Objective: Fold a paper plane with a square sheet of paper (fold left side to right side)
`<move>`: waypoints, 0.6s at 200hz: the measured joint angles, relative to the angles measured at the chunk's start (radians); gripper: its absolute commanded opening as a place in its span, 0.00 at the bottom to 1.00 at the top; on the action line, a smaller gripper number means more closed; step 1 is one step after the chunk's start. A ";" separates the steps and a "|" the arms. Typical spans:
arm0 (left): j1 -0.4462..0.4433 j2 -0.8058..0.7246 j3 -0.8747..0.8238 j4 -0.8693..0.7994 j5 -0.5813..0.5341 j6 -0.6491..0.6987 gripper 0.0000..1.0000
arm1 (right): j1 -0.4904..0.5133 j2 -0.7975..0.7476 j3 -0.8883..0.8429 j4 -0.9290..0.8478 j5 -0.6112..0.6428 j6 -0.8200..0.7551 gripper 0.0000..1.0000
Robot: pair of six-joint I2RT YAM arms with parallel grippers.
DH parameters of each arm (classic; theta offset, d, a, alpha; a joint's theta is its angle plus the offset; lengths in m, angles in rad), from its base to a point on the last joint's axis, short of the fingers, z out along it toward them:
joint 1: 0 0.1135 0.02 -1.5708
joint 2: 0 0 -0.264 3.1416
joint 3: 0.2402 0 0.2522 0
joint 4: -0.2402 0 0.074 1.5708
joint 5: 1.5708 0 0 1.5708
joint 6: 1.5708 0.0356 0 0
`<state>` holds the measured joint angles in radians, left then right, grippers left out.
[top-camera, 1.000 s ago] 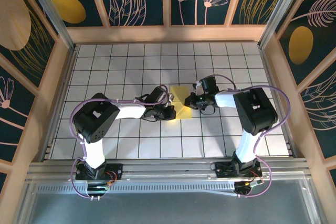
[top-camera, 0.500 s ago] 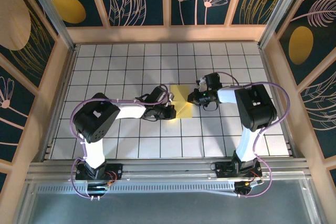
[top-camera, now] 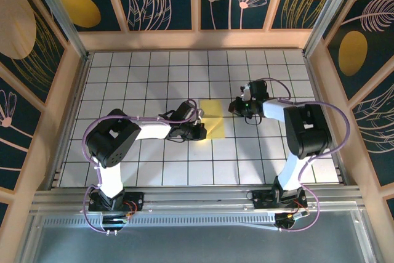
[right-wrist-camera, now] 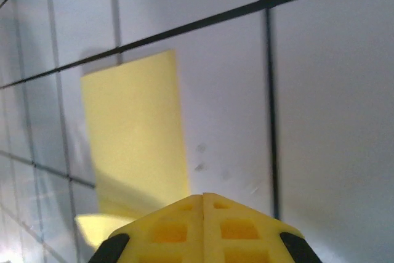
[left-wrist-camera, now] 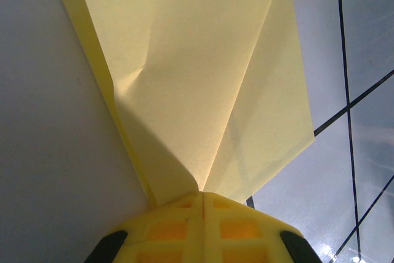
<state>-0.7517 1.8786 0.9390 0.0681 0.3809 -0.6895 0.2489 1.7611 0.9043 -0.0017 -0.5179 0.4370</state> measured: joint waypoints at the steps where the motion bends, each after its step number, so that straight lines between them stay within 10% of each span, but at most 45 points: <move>1: 0.000 0.000 0.000 0.000 0.000 0.000 0.00 | 0.002 -0.003 -0.002 0.000 -0.002 0.002 0.00; 120: 0.000 0.000 0.002 0.003 0.002 -0.004 0.00 | 0.164 0.040 -0.086 0.103 -0.057 0.120 0.00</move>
<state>-0.7517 1.8786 0.9405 0.0711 0.3832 -0.6937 0.4126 1.8015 0.8181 0.1013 -0.5747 0.5571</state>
